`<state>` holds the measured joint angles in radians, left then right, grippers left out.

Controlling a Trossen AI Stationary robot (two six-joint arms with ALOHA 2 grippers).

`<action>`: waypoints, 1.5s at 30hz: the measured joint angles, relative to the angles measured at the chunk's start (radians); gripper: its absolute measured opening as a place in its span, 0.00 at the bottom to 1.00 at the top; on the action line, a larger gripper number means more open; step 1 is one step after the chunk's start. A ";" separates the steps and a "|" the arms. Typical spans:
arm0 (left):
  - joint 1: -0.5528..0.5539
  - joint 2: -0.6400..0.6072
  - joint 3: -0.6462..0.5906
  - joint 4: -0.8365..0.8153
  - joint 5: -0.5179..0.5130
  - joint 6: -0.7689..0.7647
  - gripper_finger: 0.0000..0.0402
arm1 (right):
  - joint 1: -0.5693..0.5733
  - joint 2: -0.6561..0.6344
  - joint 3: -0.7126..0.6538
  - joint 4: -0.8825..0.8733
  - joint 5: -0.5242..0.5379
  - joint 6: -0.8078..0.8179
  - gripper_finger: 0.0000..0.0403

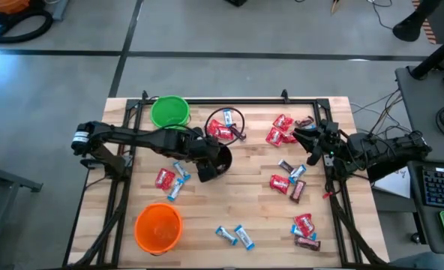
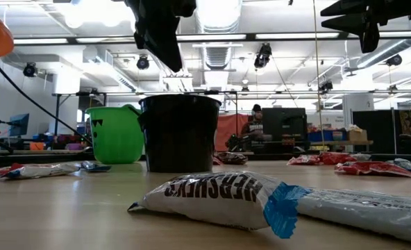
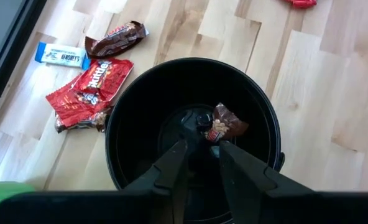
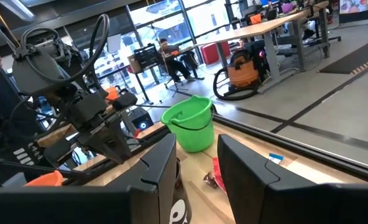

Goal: Sort candy
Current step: Put the red candy pack into the orange bucket

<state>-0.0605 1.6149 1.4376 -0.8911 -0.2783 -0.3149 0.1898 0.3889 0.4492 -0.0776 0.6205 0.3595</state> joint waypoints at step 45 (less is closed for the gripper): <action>0.000 -0.051 0.000 0.023 0.000 0.047 0.19 | 0.000 0.280 0.000 -0.057 -0.204 0.258 0.27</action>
<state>-0.0605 1.5635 1.4376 -0.8680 -0.2783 -0.2681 0.1898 0.6692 0.4496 -0.1350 0.4163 0.6171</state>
